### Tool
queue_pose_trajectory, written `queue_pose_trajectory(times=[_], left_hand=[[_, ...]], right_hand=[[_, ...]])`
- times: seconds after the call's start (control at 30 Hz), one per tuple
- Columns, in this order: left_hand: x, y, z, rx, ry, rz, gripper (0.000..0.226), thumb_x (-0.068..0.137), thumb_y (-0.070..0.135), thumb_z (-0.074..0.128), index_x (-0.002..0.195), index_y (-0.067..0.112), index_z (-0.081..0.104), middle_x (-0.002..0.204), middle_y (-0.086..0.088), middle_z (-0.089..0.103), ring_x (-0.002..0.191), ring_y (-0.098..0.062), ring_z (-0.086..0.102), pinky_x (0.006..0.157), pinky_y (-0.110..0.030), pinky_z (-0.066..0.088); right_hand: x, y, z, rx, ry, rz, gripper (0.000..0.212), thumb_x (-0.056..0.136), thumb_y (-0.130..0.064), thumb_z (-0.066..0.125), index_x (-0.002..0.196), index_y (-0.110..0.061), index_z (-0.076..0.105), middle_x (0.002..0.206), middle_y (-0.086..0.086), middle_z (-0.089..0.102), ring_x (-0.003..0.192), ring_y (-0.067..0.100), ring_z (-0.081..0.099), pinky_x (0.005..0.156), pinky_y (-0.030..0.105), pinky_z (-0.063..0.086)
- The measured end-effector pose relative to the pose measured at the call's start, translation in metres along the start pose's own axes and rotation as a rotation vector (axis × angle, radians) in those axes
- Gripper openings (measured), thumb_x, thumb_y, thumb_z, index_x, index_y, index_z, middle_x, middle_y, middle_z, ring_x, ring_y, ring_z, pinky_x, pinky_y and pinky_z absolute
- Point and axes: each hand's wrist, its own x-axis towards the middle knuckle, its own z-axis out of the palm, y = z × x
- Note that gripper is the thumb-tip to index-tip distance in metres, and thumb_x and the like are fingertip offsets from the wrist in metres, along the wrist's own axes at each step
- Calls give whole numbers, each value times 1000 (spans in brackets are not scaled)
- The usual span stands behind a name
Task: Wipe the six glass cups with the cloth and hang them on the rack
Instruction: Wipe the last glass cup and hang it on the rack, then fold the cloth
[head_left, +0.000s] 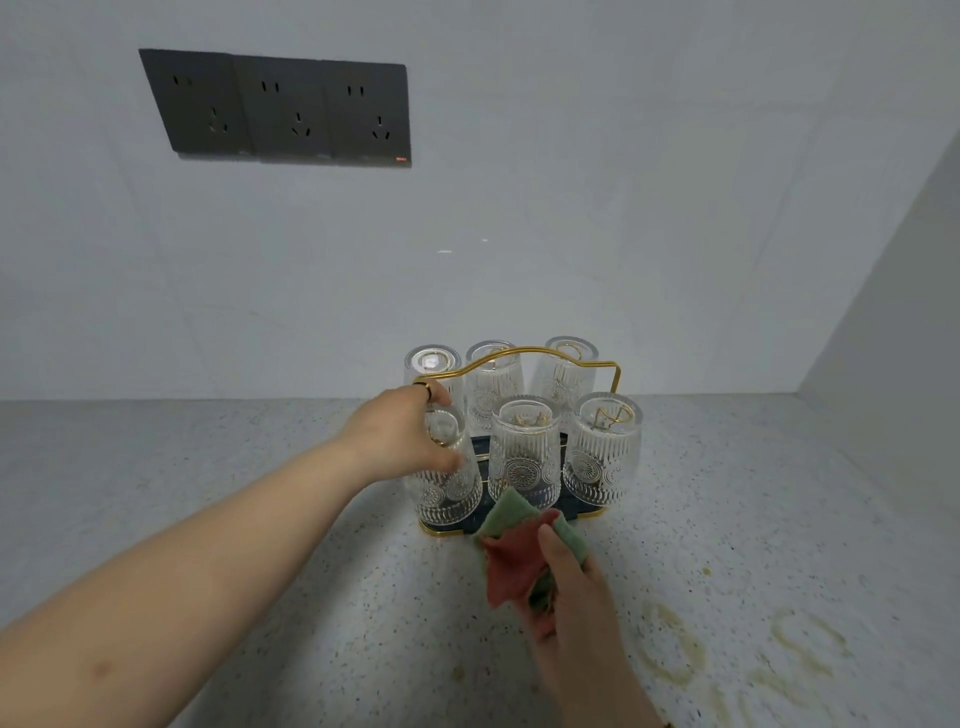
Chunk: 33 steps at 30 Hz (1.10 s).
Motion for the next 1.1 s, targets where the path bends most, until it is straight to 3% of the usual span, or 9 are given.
queue_pose_trajectory(times=[0.17, 0.37, 0.47, 0.6, 0.67, 0.73, 0.83, 0.9, 1.1], left_hand=[[8, -1, 8, 27, -16, 13, 62, 71, 38, 71, 125, 22, 45, 127, 0, 55, 111, -20, 54, 86, -30, 44], [11, -9, 11, -96, -56, 42, 61, 78, 42, 65, 131, 22, 43, 139, 0, 46, 126, -18, 44, 100, -29, 36], [6, -11, 19, -175, -71, 55, 76, 78, 44, 64, 141, 20, 28, 150, 0, 28, 134, -16, 34, 108, -30, 29], [-15, -7, 27, -109, 234, 136, 80, 74, 55, 61, 140, 21, 32, 150, 2, 28, 137, -17, 28, 113, -30, 18], [-34, 1, 29, -110, 318, 256, 78, 66, 67, 47, 129, 22, 49, 138, 8, 44, 129, -11, 37, 111, -23, 9], [-52, 8, 31, -131, 234, 362, 75, 63, 68, 42, 121, 23, 57, 122, 18, 49, 116, 2, 39, 107, -17, 7], [-66, 10, 33, -327, -4, 374, 22, 81, 35, 63, 103, 31, 63, 104, 27, 48, 90, 23, 42, 83, 6, 25], [-69, 7, 31, -487, -8, 354, 24, 83, 17, 63, 79, 41, 61, 93, 26, 53, 82, 26, 47, 73, 7, 32], [-86, 4, 13, -973, -12, 143, 22, 84, 9, 59, 66, 18, 67, 55, 10, 68, 51, 0, 60, 54, -13, 49]], right_hand=[[1, 1, -1, -25, 16, 19, 20, 90, -6, 46, 106, -7, 57, 93, 13, 64, 82, 24, 60, 56, 25, 56], [2, 2, -2, 28, -30, 29, 19, 88, -6, 47, 103, -7, 59, 79, 8, 71, 63, 15, 69, 57, 27, 57], [-2, 0, -2, 36, -35, 26, 19, 88, -7, 47, 103, -7, 58, 86, 11, 68, 67, 17, 68, 58, 28, 57], [-8, -5, -1, 40, -34, 26, 17, 88, -5, 46, 101, -6, 58, 89, 13, 66, 63, 17, 68, 53, 27, 58], [-10, -6, -1, 42, -80, 33, 27, 86, -5, 49, 112, -1, 55, 93, 15, 66, 67, 20, 69, 54, 28, 58], [-13, -4, 0, 36, -141, 35, 44, 75, -10, 56, 118, 1, 53, 92, 15, 70, 70, 20, 70, 56, 29, 58], [-16, -1, 3, -53, -182, 10, 80, 46, -31, 84, 115, -2, 55, 93, 14, 72, 80, 22, 70, 66, 34, 59], [-21, 1, 5, -94, -228, -10, 97, 29, -38, 91, 113, -4, 56, 97, 16, 70, 86, 26, 68, 75, 39, 56], [-38, -4, 4, -131, -341, -94, 64, 21, -23, 91, 81, -15, 72, 77, 12, 69, 64, 21, 65, 56, 30, 54]])
